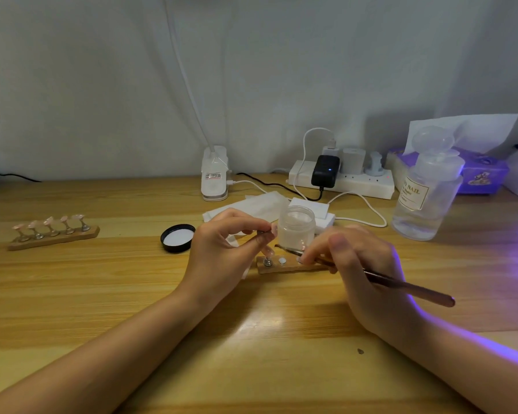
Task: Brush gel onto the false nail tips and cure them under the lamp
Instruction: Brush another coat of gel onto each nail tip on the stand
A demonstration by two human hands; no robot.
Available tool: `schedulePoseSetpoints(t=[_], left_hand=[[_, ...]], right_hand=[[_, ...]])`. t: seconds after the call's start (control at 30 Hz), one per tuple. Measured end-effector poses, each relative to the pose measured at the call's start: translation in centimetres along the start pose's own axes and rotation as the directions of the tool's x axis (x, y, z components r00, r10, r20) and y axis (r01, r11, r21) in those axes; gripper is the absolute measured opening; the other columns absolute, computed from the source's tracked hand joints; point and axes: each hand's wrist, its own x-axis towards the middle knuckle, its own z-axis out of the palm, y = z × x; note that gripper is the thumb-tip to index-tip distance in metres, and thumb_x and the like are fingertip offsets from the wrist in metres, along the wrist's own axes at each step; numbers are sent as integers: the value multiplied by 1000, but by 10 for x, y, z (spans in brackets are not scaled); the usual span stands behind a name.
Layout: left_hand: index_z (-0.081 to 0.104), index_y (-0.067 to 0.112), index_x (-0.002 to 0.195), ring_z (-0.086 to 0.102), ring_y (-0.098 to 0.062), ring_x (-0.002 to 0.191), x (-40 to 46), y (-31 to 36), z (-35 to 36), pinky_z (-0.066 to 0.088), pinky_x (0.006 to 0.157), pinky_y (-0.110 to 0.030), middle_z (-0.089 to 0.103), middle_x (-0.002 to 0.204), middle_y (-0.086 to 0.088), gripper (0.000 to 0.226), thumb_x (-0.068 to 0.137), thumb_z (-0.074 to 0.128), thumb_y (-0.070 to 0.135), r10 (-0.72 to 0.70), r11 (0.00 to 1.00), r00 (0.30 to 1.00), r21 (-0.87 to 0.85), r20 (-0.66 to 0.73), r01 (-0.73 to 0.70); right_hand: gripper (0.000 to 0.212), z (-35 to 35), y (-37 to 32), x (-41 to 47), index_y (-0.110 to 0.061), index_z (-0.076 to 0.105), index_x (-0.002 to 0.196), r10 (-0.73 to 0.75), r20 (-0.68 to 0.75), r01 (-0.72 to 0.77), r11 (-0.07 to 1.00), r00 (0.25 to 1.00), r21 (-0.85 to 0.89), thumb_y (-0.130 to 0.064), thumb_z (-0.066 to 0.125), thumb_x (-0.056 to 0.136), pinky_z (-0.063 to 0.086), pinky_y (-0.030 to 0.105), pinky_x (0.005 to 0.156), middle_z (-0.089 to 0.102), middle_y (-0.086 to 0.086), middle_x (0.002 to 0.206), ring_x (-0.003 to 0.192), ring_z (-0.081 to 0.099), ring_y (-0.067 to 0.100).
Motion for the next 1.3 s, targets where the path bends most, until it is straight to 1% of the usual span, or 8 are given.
schedulePoseSetpoints(t=[0.17,0.43,0.6,0.77,0.93,1.03,1.2,1.3], left_hand=[[73,16,86,61,-15,79,0,1,0,51,71,-29,67,80,5,15,72,73,9,1,1000,1000,1,8,-1],[72,15,90,61,-7,78,1,2,0,46,71,-14,68,81,2,18,73,71,9,17,1000,1000,-12,22,-17],[70,13,95,63,-7,79,0,2,0,47,72,-14,70,84,1,22,74,69,7,23,999,1000,-41,8,-22],[68,11,98,64,-6,82,0,1,1,48,74,-14,70,86,1,23,75,67,6,46,998,999,-32,12,-45],[67,14,99,65,-3,87,-1,3,2,49,79,-15,70,90,6,25,74,64,14,25,997,1000,-69,7,-24],[66,13,102,65,-3,88,-1,3,2,49,80,-15,70,90,5,28,74,63,17,31,997,999,-70,5,-31],[65,13,104,65,-7,87,-2,2,2,50,78,-18,70,91,4,27,77,61,15,81,996,996,-35,22,-80],[64,14,104,64,-6,87,-1,1,3,50,78,-17,69,91,6,27,79,63,5,98,995,995,-21,26,-98]], right_hand=[[46,0,0,5,-25,61,84,71,13,-71,997,997,-6,-50,25,95,46,27,69,62,-13,80,79,58,3],[52,0,-1,3,-16,66,76,-28,28,28,1000,999,2,-41,26,98,45,39,71,63,-10,74,75,59,4],[45,-1,-1,6,-21,63,83,38,13,-38,999,999,-22,-44,27,96,45,32,74,63,-10,80,81,59,4],[35,1,-4,7,-10,68,84,-54,37,56,997,998,-55,-23,37,92,46,31,72,62,-9,84,82,59,4],[34,-1,-4,6,-31,60,74,103,2,-103,995,995,3,-34,31,92,45,35,74,63,-14,73,76,59,3],[35,-2,-5,5,-30,61,74,151,-7,-150,987,989,57,-34,30,91,43,27,70,64,-12,74,75,59,4],[28,1,-5,9,-19,62,92,2,49,-3,999,999,32,-30,37,95,47,22,72,63,-9,87,84,60,3],[35,0,-3,7,-18,63,89,-12,50,10,999,999,44,-36,33,96,44,17,72,61,-13,85,82,58,-2]])
